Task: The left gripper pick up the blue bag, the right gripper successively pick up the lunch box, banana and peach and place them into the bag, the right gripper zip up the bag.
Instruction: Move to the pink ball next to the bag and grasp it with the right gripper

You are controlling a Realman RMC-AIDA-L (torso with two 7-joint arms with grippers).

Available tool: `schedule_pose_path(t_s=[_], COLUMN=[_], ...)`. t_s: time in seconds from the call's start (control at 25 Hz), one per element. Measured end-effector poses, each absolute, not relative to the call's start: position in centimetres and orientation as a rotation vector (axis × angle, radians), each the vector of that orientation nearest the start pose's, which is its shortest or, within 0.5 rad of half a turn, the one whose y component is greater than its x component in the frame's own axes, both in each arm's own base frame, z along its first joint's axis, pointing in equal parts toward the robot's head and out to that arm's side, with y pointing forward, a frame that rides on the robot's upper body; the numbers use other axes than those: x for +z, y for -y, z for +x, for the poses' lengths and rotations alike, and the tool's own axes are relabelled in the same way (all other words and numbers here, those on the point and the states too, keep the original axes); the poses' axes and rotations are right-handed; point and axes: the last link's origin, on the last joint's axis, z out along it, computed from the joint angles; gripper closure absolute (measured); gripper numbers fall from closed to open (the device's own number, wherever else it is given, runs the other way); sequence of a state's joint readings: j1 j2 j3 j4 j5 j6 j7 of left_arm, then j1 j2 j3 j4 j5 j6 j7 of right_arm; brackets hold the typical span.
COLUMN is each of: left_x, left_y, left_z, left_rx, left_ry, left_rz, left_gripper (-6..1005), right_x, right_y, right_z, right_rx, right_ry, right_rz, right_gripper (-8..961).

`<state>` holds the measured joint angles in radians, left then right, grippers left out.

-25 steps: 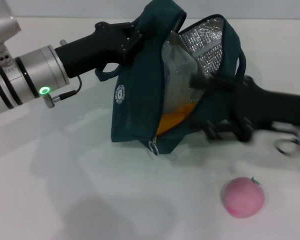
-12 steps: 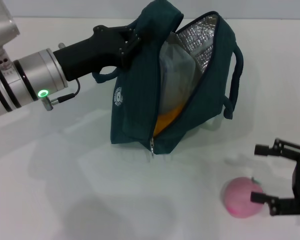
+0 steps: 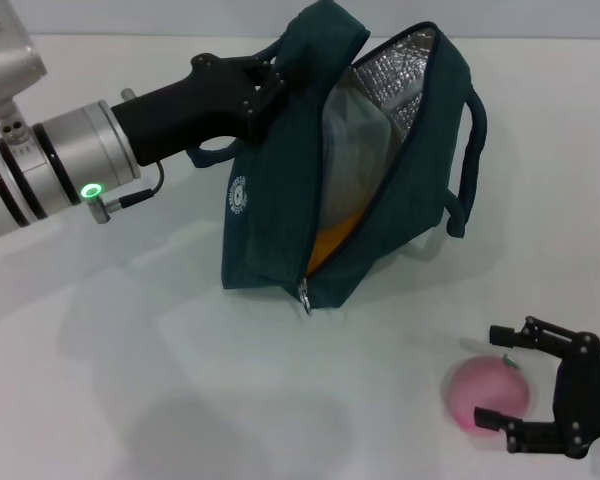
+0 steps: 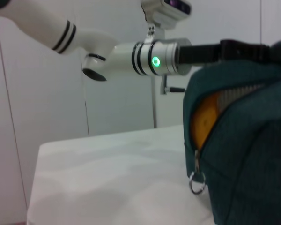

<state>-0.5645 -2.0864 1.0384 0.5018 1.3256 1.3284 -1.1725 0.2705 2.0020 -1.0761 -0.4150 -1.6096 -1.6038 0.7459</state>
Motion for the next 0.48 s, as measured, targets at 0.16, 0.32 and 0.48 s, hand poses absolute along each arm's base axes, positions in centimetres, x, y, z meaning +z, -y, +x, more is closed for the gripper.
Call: schedule_pose_path(t_s=[0.16, 0.32, 0.48], left_x=[-2.02, -1.99, -2.01], left_y=[-36.56, -36.68, -36.73], left_z=[-21.16, -21.32, -21.30], left_rx=[-1.069, -1.058, -1.055], left_ry=[0.495, 0.502, 0.501], left_rz=[-2.444, -2.437, -2.438], left_gripper=[962, 962, 962], right_x=[-3.01, -3.25, -3.57], right_y=[-22.83, -22.73, -22.73], right_z=[32.19, 32.62, 32.84], right_rx=[0.744, 0.711, 0.674], right_ry=[-0.230, -0.255, -0.259], right_rz=[-2.746, -2.750, -2.776], right_gripper=[85, 116, 240])
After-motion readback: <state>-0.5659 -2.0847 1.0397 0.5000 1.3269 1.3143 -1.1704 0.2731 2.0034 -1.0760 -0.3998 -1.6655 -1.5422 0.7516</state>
